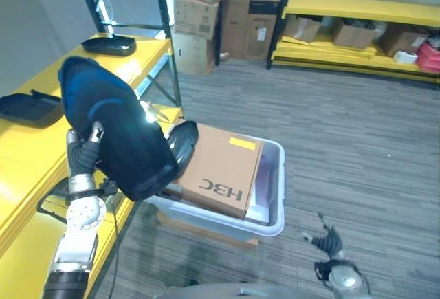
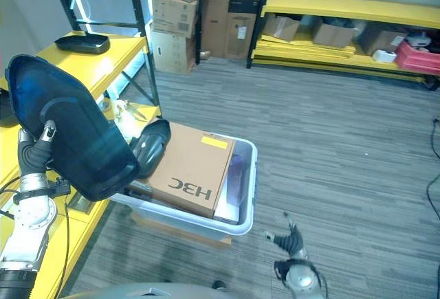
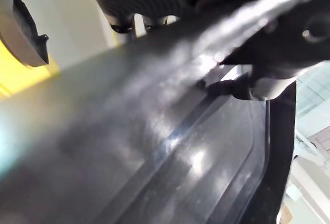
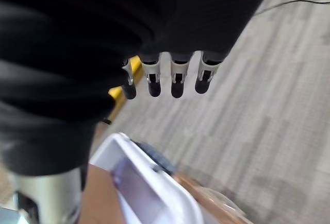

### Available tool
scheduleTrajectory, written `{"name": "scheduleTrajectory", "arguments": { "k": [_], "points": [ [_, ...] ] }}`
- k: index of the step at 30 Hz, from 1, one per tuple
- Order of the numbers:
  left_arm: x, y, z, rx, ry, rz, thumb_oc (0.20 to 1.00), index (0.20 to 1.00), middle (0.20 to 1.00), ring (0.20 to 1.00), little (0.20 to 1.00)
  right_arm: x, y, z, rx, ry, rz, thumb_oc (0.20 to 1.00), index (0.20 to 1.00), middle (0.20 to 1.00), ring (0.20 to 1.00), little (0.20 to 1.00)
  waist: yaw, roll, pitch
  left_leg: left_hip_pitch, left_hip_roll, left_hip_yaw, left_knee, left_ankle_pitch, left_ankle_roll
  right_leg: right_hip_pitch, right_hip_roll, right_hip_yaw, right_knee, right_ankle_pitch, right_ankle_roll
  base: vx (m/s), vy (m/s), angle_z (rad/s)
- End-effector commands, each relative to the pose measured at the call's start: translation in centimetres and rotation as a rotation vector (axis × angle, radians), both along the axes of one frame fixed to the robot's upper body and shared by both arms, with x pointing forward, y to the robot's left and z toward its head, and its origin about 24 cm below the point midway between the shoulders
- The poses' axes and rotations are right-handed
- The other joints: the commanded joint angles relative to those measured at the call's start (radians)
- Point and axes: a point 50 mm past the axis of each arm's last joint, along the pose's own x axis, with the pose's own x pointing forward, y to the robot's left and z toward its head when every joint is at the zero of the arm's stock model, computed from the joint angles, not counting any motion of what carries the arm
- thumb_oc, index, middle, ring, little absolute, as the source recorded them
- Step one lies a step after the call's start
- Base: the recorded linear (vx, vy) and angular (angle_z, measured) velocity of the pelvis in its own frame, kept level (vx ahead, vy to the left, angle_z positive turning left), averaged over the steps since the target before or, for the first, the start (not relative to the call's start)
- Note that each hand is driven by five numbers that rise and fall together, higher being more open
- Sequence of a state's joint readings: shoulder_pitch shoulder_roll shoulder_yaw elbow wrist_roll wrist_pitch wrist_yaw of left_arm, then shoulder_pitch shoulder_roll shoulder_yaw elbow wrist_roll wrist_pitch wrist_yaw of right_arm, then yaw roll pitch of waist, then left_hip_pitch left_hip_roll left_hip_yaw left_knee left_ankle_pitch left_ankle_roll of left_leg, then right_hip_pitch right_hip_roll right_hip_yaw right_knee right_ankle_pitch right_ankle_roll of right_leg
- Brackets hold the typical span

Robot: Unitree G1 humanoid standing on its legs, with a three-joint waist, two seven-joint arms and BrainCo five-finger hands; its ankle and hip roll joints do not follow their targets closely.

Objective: Move parts from the plastic box to the shelf.

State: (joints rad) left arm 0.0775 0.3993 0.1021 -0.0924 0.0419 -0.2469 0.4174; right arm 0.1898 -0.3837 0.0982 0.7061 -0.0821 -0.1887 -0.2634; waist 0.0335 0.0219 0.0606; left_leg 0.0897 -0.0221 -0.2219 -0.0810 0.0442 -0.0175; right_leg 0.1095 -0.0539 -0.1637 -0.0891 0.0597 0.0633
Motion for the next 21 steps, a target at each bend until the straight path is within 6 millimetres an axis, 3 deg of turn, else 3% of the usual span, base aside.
{"name": "scheduleTrajectory", "arguments": {
  "k": [1, 2, 6, 8, 12, 13, 14, 16, 18, 19, 21],
  "points": [
    [-0.7, 0.2, 4.2, 0.015, -0.242, -0.04, 0.2, 0.2, 0.2, 0.2, 0.2, 0.4, 1.4, -1.2, 0.019, 0.069, 0.062, 1.0, 1.0, 1.0, 1.0, 1.0, 0.023, -0.006, -0.021, -0.049, 0.056, 0.01, 0.004, -0.012, -0.061, 0.045, -0.045, -0.046, 0.061, -0.157, 0.037, -0.02, -0.068, 0.49],
    [-0.7, 0.2, 4.2, 0.016, -0.243, -0.039, 0.2, 0.2, 0.2, 0.2, 0.2, 0.5, 1.4, -1.2, 0.021, 0.067, 0.062, 1.0, 1.0, 1.0, 1.0, 1.0, 0.021, -0.007, -0.02, -0.05, 0.056, 0.008, 0.004, -0.011, -0.062, 0.046, -0.044, -0.048, 0.061, -0.157, 0.037, -0.02, -0.072, 0.53],
    [-0.9, -0.3, 4.9, 0.031, -0.268, -0.079, 0.2, 0.2, 0.2, 0.2, 0.2, -2.2, 2.4, -4.0, 0.134, 0.219, -0.074, 1.0, 1.0, 1.0, 1.0, 1.0, 0.06, 0.006, 0.011, -0.093, 0.049, -0.046, 0.025, 0.013, -0.082, 0.044, -0.041, -0.102, 0.069, -0.165, 0.026, -0.07, -0.066, 0.29],
    [-1.0, -0.8, 5.8, 0.054, -0.299, -0.117, 0.2, 0.2, 0.2, 0.2, 0.2, -3.1, 2.9, -4.9, 0.146, 0.29, -0.078, 1.0, 1.0, 1.0, 1.0, 1.0, 0.099, 0.013, 0.041, -0.137, 0.036, -0.12, 0.047, 0.035, -0.108, 0.048, -0.035, -0.183, 0.079, -0.182, 0.009, -0.09, -0.107, 0.92],
    [-1.0, -1.1, 6.2, 0.046, -0.32, -0.144, 0.2, 0.2, 0.2, 0.2, 0.2, -3.3, 2.9, -5.1, 0.145, 0.318, -0.085, 1.0, 1.0, 1.0, 1.0, 1.0, 0.125, 0.018, 0.061, -0.18, 0.011, -0.186, 0.05, 0.066, -0.123, 0.046, -0.036, -0.262, 0.082, -0.186, 0.004, -0.09, -0.051, 0.97],
    [-0.9, -1.2, 6.4, 0.049, -0.322, -0.148, 0.2, 0.2, 0.2, 0.2, 0.2, -2.9, 2.7, -5.0, 0.141, 0.305, -0.094, 1.0, 1.0, 1.0, 1.0, 1.0, 0.121, 0.015, 0.071, -0.213, 0.004, -0.165, 0.077, 0.067, -0.123, 0.04, -0.044, -0.286, 0.089, -0.187, 0.006, -0.13, 0.044, 0.73],
    [-0.8, -1.4, 6.5, 0.053, -0.323, -0.152, 0.2, 0.2, 0.2, 0.2, 0.2, -2.4, 2.4, -4.8, 0.137, 0.288, -0.106, 1.0, 1.0, 1.0, 1.0, 1.0, 0.113, 0.015, 0.084, -0.242, 0.015, -0.098, 0.103, 0.068, -0.123, 0.027, -0.053, -0.306, 0.102, -0.189, 0.005, -0.14, 0.117, 0.8],
    [-0.5, -1.7, 6.8, 0.047, -0.333, -0.174, 0.2, 0.2, 0.2, 0.2, 0.2, -1.8, 2.1, -4.6, 0.135, 0.274, -0.141, 1.0, 1.0, 1.0, 1.0, 1.0, 0.097, 0.01, 0.087, -0.261, 0.084, 0.115, 0.121, 0.061, -0.091, 0.014, -0.074, -0.333, 0.103, -0.183, 0.014, -0.08, 0.125, 1.17],
    [-0.1, -1.7, 6.8, 0.055, -0.331, -0.182, 0.2, 0.2, 0.2, 0.2, 0.2, -1.4, 2.3, -4.5, 0.141, 0.261, -0.144, 1.0, 1.0, 1.0, 1.0, 1.0, 0.083, 0.002, 0.077, -0.252, 0.134, 0.241, 0.123, 0.041, -0.099, 0.041, -0.079, -0.343, 0.078, -0.189, 0.025, 0.1, 0.04, 1.04],
    [0.1, -1.7, 6.8, 0.059, -0.326, -0.181, 0.2, 0.2, 0.2, 0.2, 0.2, -1.7, 2.3, -4.6, 0.145, 0.264, -0.155, 1.0, 1.0, 1.0, 1.0, 1.0, 0.08, 0.001, 0.071, -0.247, 0.147, 0.286, 0.122, 0.04, -0.101, 0.056, -0.082, -0.358, 0.068, -0.185, 0.028, 0.19, 0.119, 0.92],
    [0.1, -1.8, 7.0, 0.104, -0.32, -0.196, 0.2, 0.2, 0.2, 0.2, 0.2, -1.8, 2.1, -4.7, 0.133, 0.287, -0.143, 1.0, 1.0, 1.0, 1.0, 1.0, 0.103, -0.016, 0.047, -0.235, 0.114, 0.291, 0.113, 0.006, -0.083, 0.087, -0.119, -0.383, 0.066, -0.169, 0.051, 0.24, 0.293, 0.73]
  ]
}}
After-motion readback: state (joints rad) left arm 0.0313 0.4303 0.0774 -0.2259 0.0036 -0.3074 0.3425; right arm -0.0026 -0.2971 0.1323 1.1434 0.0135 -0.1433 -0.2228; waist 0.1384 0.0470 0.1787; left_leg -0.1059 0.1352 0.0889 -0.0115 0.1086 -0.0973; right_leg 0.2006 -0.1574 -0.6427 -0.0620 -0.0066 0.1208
